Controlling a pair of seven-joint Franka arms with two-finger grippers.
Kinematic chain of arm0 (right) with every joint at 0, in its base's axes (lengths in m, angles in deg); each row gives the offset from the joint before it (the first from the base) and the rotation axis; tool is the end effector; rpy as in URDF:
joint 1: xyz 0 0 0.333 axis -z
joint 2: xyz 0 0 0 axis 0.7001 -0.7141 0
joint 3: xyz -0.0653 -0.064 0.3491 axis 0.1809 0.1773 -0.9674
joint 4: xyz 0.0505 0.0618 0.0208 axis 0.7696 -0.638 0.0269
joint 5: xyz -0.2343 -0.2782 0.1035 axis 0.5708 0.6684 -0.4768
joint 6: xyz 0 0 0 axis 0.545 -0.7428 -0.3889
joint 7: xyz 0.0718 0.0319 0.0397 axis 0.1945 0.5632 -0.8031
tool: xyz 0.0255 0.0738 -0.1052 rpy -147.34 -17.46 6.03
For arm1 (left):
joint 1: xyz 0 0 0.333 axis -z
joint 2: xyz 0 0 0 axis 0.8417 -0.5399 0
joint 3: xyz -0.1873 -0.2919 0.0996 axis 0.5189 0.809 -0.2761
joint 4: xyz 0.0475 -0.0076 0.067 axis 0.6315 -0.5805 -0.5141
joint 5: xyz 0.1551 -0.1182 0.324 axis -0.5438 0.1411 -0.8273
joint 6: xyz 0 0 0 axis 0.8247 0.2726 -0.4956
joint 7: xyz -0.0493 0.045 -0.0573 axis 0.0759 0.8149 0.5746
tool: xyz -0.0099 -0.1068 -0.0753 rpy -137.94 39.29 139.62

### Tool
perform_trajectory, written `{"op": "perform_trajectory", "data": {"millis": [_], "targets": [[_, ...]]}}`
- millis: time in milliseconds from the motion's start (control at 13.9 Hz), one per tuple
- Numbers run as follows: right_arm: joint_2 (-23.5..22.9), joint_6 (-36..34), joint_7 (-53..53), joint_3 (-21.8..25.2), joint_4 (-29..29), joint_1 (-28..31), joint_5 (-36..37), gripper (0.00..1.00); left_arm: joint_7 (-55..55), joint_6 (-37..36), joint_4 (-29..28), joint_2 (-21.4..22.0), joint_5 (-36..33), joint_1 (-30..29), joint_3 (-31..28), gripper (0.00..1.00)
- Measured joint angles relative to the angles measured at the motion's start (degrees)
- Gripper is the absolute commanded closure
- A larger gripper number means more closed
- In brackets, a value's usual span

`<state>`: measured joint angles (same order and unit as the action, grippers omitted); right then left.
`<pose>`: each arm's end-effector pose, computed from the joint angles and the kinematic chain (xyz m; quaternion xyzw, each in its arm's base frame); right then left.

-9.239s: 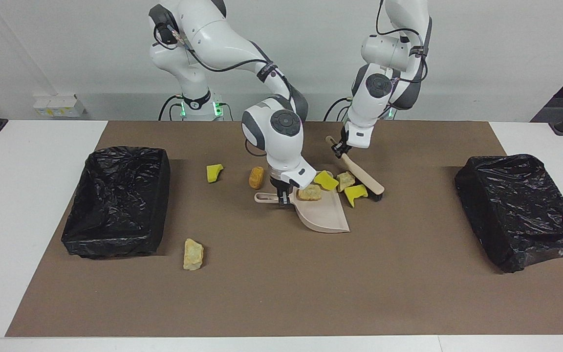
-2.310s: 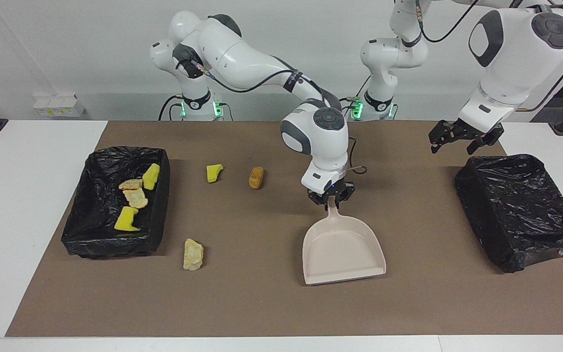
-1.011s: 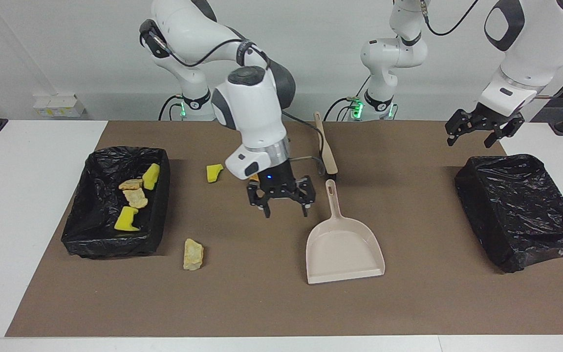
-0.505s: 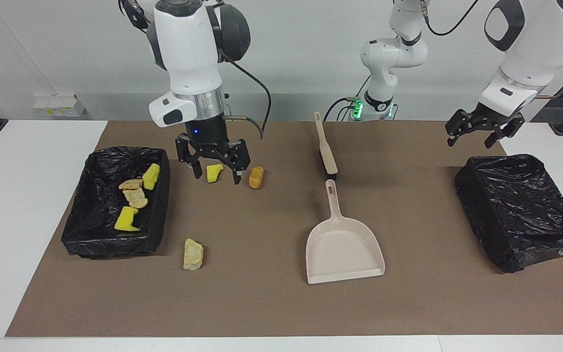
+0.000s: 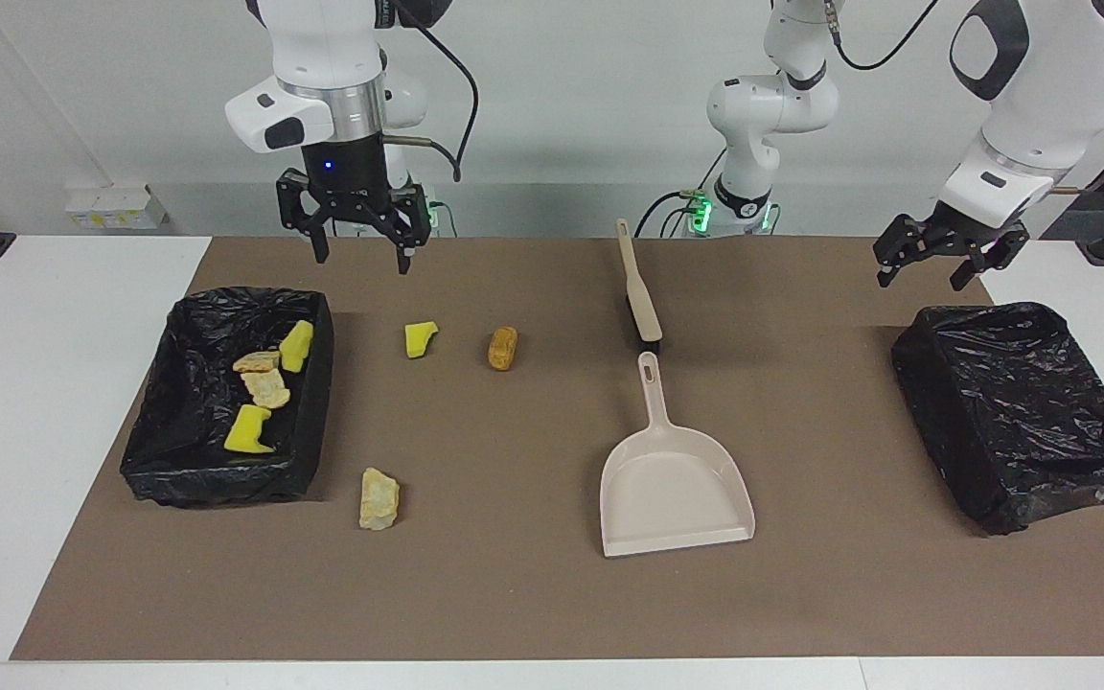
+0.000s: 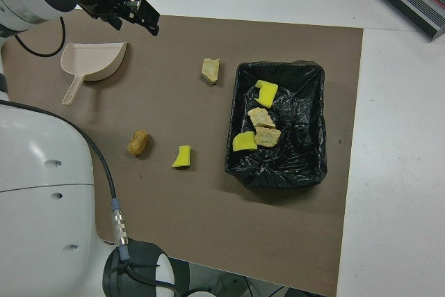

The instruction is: Sweep and dump trash in bin

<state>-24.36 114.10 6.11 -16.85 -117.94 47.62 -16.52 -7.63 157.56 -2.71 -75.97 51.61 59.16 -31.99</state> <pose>0.5682 0.1461 0.6990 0.9949 -0.0639 0.0622 0.0464 0.5533 -0.0204 0.6341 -0.9977 0.0678 0.0001 0.0022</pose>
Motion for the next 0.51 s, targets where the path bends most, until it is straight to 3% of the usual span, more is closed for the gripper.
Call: {"op": "perform_trajectory", "data": {"millis": [505], "targets": [[5.39,-4.85,-4.68,0.00,-4.92,3.17,-5.88,0.00,0.00,0.00,0.00,0.00,0.00,-0.01,-0.12,0.00]]}}
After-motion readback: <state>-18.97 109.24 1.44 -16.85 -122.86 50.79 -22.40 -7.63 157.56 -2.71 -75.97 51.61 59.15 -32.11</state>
